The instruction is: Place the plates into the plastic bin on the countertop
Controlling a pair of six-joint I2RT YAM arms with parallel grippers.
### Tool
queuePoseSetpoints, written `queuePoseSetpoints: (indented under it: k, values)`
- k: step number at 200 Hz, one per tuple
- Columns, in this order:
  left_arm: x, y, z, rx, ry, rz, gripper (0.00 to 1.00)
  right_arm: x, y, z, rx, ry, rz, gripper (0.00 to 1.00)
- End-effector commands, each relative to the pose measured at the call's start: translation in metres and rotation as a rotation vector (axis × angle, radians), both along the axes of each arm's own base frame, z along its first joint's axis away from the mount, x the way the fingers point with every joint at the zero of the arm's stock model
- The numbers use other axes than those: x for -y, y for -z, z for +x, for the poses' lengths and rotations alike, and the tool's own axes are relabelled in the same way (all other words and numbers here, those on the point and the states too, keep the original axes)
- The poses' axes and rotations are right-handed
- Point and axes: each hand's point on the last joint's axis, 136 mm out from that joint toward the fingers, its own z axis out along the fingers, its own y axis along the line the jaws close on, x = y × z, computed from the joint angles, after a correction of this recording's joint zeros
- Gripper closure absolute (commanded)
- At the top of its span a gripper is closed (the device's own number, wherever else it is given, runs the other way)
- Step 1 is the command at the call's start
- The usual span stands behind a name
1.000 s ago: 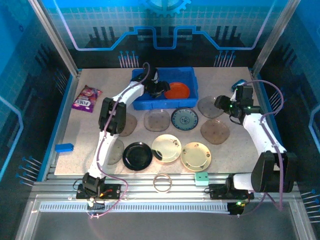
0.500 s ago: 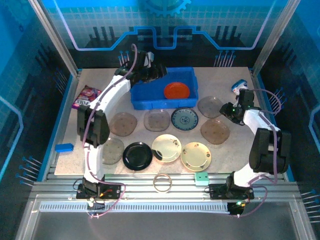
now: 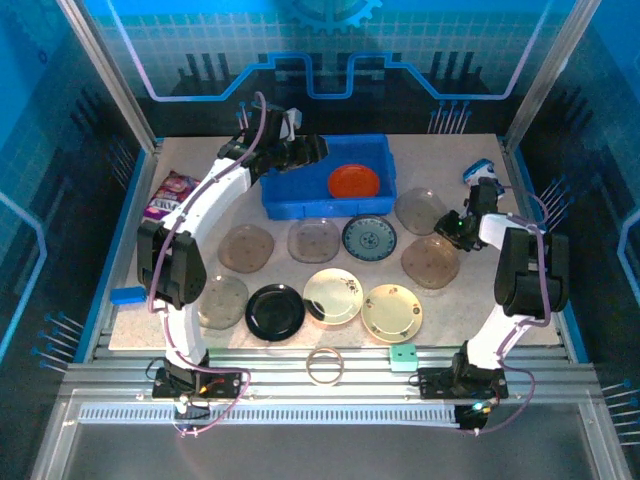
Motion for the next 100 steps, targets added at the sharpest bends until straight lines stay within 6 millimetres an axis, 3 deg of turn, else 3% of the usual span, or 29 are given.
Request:
queuePoseSetpoints:
  k: [1, 56, 100]
  values:
    - [0.007, 0.005, 0.002, 0.002, 0.026, -0.032, 0.38, 0.005, -0.006, 0.015, 0.047, 0.028, 0.029, 0.65]
    - [0.010, 0.016, 0.002, -0.024, 0.034, -0.028, 0.41, 0.005, -0.014, 0.024, 0.084, 0.037, 0.045, 0.66]
    - [0.012, 0.019, 0.005, -0.029, 0.038, -0.031, 0.41, 0.003, -0.002, 0.033, 0.060, 0.031, 0.075, 0.66]
